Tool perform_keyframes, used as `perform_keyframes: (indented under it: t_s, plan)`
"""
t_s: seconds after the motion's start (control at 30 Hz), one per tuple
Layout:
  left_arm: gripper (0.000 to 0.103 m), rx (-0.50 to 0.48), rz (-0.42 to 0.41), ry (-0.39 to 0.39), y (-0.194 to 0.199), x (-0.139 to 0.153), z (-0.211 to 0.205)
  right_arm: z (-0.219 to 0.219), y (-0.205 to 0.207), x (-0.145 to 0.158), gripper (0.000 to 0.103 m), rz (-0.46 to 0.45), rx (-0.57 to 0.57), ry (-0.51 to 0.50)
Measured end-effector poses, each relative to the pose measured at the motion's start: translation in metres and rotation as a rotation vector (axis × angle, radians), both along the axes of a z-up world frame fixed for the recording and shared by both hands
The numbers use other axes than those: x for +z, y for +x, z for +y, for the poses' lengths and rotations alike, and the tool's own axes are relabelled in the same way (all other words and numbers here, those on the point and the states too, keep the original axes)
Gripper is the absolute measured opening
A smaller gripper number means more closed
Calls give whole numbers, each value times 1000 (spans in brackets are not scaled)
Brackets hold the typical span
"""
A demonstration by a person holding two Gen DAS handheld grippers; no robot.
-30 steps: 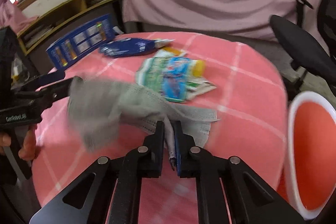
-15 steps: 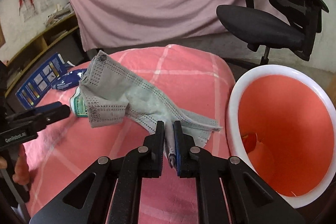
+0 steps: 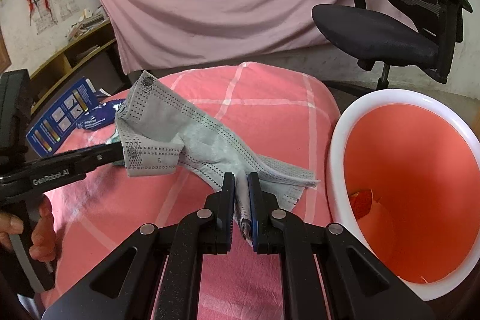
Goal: Collect trash
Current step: 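Grasp the green-blue wrapper with the left tool while the right tool holds the mask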
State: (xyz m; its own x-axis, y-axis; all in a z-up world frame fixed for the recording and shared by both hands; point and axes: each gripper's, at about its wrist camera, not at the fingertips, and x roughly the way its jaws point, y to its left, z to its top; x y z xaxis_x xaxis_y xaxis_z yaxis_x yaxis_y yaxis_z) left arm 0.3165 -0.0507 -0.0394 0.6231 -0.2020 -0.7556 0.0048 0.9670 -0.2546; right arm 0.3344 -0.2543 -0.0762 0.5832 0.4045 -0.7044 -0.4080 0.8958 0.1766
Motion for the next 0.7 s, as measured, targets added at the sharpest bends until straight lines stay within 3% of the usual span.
perform_keyframes:
  t_s: [0.37,0.7]
  plan:
    - [2,-68,-98,49,-13,11,-20,-1,1,-1,7,8,9,13]
    - [0,-66,-278,131,-47,24,-31,3,-8,4,6,-40,44,18]
